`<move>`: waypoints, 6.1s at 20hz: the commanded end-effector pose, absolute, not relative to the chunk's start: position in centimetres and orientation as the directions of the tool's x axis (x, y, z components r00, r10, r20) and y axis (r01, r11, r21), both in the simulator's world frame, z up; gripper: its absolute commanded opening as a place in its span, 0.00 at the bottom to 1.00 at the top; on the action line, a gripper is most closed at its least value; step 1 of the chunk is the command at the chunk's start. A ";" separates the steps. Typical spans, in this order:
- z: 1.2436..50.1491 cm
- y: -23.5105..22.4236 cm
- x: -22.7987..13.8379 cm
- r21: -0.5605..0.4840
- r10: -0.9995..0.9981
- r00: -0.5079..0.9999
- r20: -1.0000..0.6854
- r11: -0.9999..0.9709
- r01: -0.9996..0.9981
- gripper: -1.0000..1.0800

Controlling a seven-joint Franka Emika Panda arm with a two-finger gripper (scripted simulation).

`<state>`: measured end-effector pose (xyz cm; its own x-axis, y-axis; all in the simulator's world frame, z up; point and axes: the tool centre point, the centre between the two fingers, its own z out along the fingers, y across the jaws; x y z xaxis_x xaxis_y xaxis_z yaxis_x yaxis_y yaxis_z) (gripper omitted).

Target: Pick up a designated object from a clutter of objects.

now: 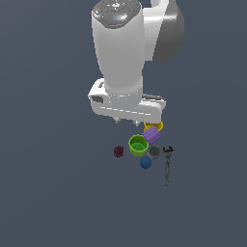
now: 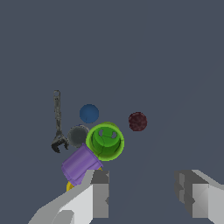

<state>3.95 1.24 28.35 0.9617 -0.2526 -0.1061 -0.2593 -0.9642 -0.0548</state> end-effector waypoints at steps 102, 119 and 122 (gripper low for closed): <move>31.9 -7.9 1.0 0.294 -0.737 0.211 -0.642 -0.491 -0.820 0.00; 39.9 -13.6 0.5 0.293 -0.736 0.214 -0.643 -0.493 -0.819 0.00; 40.2 -13.8 0.5 0.292 -0.735 0.214 -0.643 -0.494 -0.819 0.00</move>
<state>0.52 -13.68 39.95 0.2124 -0.7355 -0.6433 -0.8191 -0.4930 0.2933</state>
